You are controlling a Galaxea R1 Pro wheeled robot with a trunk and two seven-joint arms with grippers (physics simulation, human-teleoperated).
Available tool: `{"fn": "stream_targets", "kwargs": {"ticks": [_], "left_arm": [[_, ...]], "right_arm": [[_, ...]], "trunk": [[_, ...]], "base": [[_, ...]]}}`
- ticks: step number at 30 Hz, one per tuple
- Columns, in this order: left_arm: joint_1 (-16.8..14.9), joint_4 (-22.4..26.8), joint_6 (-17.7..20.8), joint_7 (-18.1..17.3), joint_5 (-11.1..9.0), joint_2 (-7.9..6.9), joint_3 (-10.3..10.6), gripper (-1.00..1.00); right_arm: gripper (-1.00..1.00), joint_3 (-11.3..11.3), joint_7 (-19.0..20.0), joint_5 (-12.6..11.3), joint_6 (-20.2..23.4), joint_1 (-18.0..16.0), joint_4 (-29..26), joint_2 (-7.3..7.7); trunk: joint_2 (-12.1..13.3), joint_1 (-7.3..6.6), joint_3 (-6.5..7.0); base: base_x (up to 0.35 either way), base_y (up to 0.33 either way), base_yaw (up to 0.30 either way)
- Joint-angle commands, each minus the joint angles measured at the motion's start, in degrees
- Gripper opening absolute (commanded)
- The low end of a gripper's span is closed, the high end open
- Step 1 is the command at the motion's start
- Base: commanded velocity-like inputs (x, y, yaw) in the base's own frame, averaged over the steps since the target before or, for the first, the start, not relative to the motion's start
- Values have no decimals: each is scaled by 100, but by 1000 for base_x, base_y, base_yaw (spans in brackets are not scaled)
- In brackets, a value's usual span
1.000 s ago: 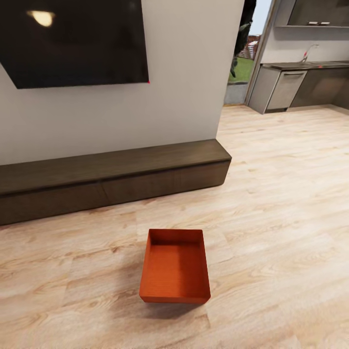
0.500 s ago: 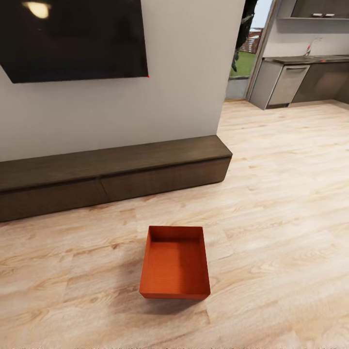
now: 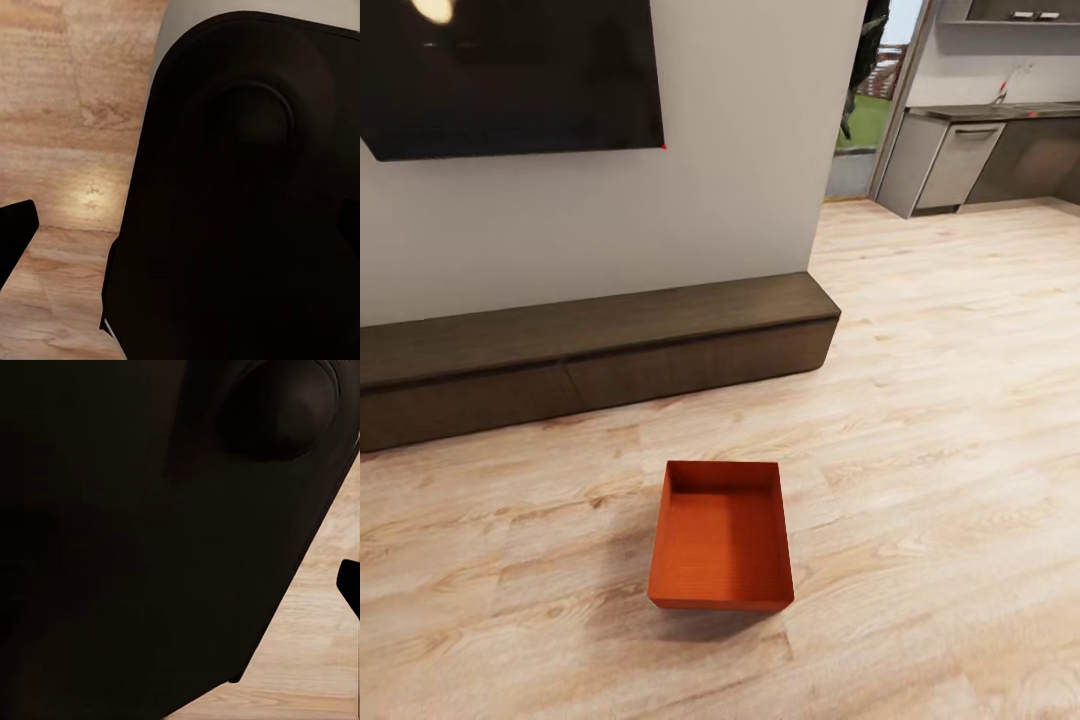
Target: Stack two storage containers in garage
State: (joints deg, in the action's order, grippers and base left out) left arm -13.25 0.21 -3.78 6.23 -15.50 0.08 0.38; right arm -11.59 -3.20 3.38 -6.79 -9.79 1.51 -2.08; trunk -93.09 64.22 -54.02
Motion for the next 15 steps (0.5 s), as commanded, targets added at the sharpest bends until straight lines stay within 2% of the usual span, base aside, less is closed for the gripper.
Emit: {"fn": "stream_targets", "kwargs": {"ticks": [1, 15], "left_arm": [[-2, -3, -17, 10, -24, 1, 6, 100], [-2, -4, -17, 13, -21, 9, 6, 100]], "right_arm": [[100, -26, -32, 41, -24, -6, 16, -3], [100, -54, 1, 65, -29, -6, 16, -4]], "trunk": [[-1, -1, -5], [-1, -1, -9]], "base": [[0, 0, 0], [0, 0, 0]]}}
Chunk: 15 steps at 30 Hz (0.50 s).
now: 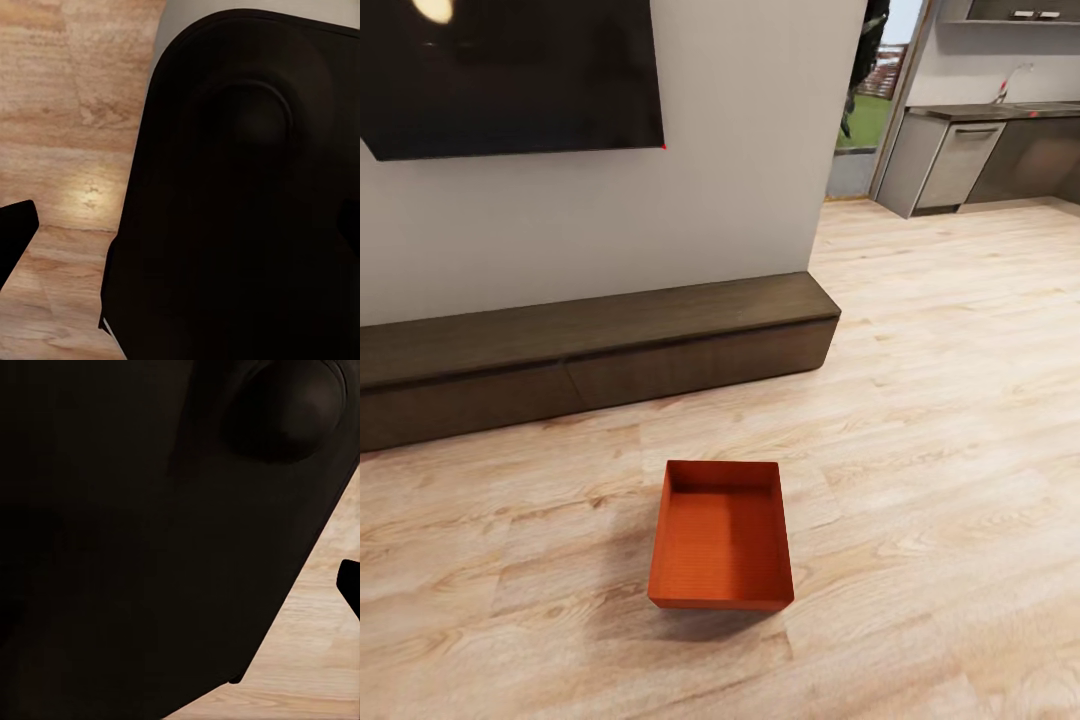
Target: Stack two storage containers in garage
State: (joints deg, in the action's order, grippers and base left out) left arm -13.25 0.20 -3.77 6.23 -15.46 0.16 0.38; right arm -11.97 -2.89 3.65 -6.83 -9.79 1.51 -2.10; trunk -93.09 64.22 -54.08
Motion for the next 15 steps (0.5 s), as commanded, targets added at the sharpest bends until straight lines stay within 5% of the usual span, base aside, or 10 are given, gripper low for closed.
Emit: {"fn": "stream_targets", "kwargs": {"ticks": [1, 15], "left_arm": [[-2, -3, -18, 14, -25, 2, 6, 100], [-2, 8, -26, 23, -10, 10, -18, 100]], "right_arm": [[100, -10, -29, 39, -26, -6, 16, -2], [100, 38, -112, -22, 19, -6, -12, -27]], "trunk": [[-1, 0, -3], [-1, 0, -3]], "base": [[0, 0, 0], [0, 0, 0]]}}
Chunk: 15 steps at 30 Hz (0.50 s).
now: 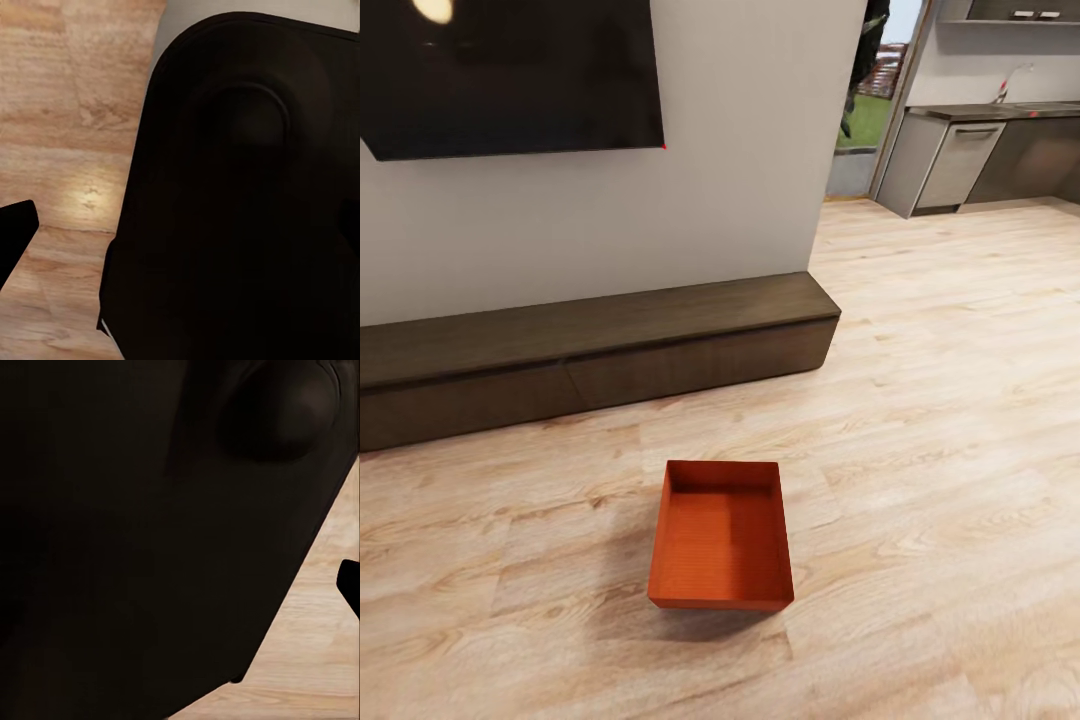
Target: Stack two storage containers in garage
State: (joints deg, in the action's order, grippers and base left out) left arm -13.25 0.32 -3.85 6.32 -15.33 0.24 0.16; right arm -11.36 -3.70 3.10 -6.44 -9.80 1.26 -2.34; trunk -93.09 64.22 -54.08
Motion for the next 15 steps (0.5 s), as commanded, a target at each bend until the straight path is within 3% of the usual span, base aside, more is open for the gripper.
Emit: {"fn": "stream_targets", "kwargs": {"ticks": [1, 2, 3, 4, 7, 10, 11, 15], "left_arm": [[-2, 6, -16, 19, -23, -3, 10, 100], [-2, 804, 148, 58, -30, -112, 22, 100], [-4, 1240, 415, 63, -27, -163, 21, 100], [-12, 1883, 877, 60, -19, -205, 20, 100], [-40, 2774, 1397, 68, 12, -227, 20, 100], [-77, 3124, 1732, 80, 21, -238, 20, 100], [-104, 3187, 1970, 85, 22, -236, 20, 100], [-580, 3257, 2516, 88, 32, -202, 20, 100]], "right_arm": [[100, -17, -32, 25, -6, -5, -10, 2], [100, 0, -26, 12, 240, -5, -880, -7], [100, 1, -34, 8, 522, 4, -1420, -24], [100, 21, -43, -16, 849, -15, -1974, -50], [100, 59, -53, -73, 1037, -382, -2277, -81], [100, 143, -100, -238, 1096, -851, -2338, -94], [100, 189, -167, -363, 1128, -1159, -2352, -131], [100, 229, -347, -495, 1188, -1876, -2252, -320]], "trunk": [[-1, -1, -3], [-1, -1, -3], [-1, -1, -3], [-1, -1, -3], [-1, -1, -3], [-1, -1, -3], [-1, -1, -3], [-1, -1, -3]], "base": [[0, 0, 0], [0, 0, 0], [0, 0, 0], [0, 0, 0], [0, 0, 0], [0, 0, 0], [0, 0, 0], [0, 0, 0]]}}
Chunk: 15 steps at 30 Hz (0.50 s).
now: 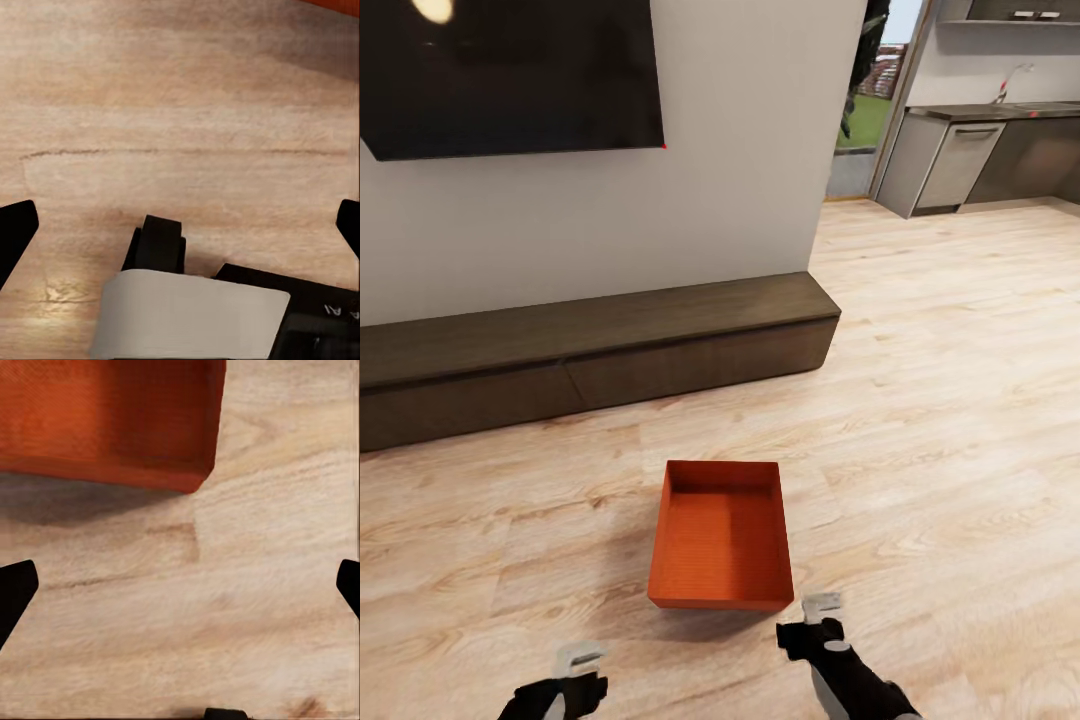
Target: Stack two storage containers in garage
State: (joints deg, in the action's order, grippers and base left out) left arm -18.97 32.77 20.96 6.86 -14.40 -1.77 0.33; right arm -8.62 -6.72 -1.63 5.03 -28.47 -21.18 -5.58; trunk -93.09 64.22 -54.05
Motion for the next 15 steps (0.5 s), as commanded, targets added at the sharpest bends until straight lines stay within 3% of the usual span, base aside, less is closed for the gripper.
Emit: {"fn": "stream_targets", "kwargs": {"ticks": [1, 3, 5, 7, 9, 13, 15], "left_arm": [[-211, -28, 121, 36, -71, 9, 2, 100], [-516, -126, 200, 38, -77, 20, 2, 100], [-1050, -367, 340, 48, -61, 60, 16, 100], [-1269, -489, 419, 49, -39, 77, 21, 100], [-1772, -768, 529, 51, 20, 102, 26, 100], [-2174, -799, 516, 56, 85, 225, 46, 100], [-2225, -752, 391, 59, 158, 343, 51, 100]], "right_arm": [[100, -41, -90, -35, 41, -169, 49, -35], [100, -36, -144, -50, 36, -393, 140, -67], [100, -32, -190, -62, 28, -725, 269, -89], [100, -31, -199, -64, 26, -848, 307, -93], [100, -20, -217, -73, 5, -1055, 366, -96], [100, 99, -269, -202, -69, -1143, 395, -106], [100, 343, -284, -366, -233, -1154, 400, -82]], "trunk": [[-2, -1, -6], [-2, -1, -6], [-2, -1, -6], [-2, -1, -6], [-2, -1, -6], [-2, -1, -6], [-2, -1, -6]], "base": [[0, 0, 0], [0, 0, 0], [0, 0, 0], [0, 0, 0], [0, 0, 0], [0, 0, 0], [0, 0, 0]]}}
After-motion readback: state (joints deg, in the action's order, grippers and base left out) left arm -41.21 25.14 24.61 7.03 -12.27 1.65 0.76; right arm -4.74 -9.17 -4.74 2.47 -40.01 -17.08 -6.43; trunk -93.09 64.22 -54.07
